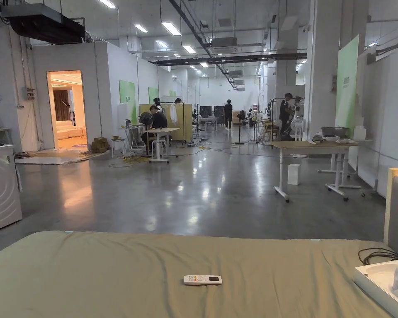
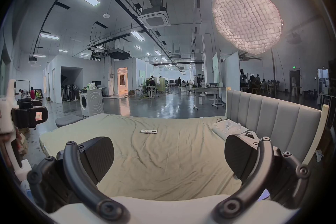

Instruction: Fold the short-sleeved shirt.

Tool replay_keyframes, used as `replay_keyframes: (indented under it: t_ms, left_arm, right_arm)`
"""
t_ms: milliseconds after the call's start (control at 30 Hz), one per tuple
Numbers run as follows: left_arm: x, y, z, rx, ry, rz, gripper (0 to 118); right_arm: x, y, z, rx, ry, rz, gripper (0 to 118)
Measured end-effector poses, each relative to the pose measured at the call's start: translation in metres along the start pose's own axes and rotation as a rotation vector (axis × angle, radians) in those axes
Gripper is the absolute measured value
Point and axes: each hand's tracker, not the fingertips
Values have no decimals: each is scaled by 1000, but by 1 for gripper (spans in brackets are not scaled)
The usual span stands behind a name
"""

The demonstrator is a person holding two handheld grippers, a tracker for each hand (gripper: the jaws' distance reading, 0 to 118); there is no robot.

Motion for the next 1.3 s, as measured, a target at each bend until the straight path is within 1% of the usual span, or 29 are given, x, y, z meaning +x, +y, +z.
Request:
replay_keyframes:
  t_ms: [67, 233, 300, 333, 433, 467, 533, 633, 667, 700, 733, 767, 800, 867, 900, 967, 1033, 1067, 1100, 1167, 1200, 1267, 1300]
  left_arm:
    - [-1, 1, 0, 5, 5, -2, 97]
    - [-3, 2, -1, 6, 3, 23, 97]
    - [-3, 1, -2, 4, -1, 27, 97]
    - [-3, 1, -2, 2, -2, 26, 97]
    - [-2, 1, -2, -4, -5, 20, 97]
    - [-2, 1, -2, -4, -5, 22, 97]
    - [-2, 2, -2, -3, -12, 30, 97]
    - [-3, 4, -2, 2, -21, 44, 97]
    - [-3, 4, -3, 3, -24, 47, 97]
    - [-3, 5, -3, 4, -25, 49, 97]
    - [-3, 5, -4, 6, -24, 51, 97]
    - [-3, 6, -5, 6, -23, 54, 97]
    - [-3, 6, -5, 7, -25, 57, 97]
    - [-3, 6, -5, 7, -29, 59, 97]
    - [-3, 5, -6, 4, -32, 59, 97]
    - [-2, 4, -6, -2, -32, 52, 97]
    - [-1, 4, -7, -8, -26, 48, 97]
    - [-1, 4, -7, -10, -26, 47, 97]
    - [-1, 3, -7, -9, -26, 48, 97]
    - [0, 3, -7, -13, -28, 51, 97]
    - [0, 2, -7, -14, -30, 51, 97]
    - [1, 2, -7, -13, -36, 45, 97]
    - [1, 3, -6, -14, -36, 37, 97]
  right_arm:
    - [0, 1, 0, 4, -3, 10, 118]
    - [-9, 5, 0, -1, -21, 68, 118]
    - [-8, 6, 0, -2, -15, 61, 118]
    - [-7, 9, 1, -6, 0, 28, 118]
    - [2, 17, -2, -23, 87, -119, 118]
    - [5, 18, -4, -31, 98, -158, 118]
    - [12, 21, -7, -42, 128, -276, 118]
    - [25, 26, -13, -117, 223, -554, 118]
    - [28, 26, -16, -163, 227, -639, 118]
    - [32, 23, -19, -205, 199, -703, 118]
    - [32, 24, -20, -239, 172, -731, 118]
    - [31, 24, -23, -293, 148, -740, 118]
    - [32, 22, -25, -318, 161, -729, 118]
    - [30, 17, -27, -299, 170, -701, 117]
    - [27, 16, -27, -298, 127, -661, 117]
    - [20, 15, -30, -317, 69, -605, 117]
    - [17, 14, -35, -361, 60, -554, 117]
    - [16, 14, -37, -386, 56, -544, 117]
    - [13, 13, -39, -414, 63, -543, 117]
    - [13, 9, -42, -409, 75, -553, 117]
    - [14, 6, -43, -400, 107, -561, 117]
    - [14, 4, -45, -407, 98, -568, 116]
    - [13, 2, -43, -382, 76, -584, 114]
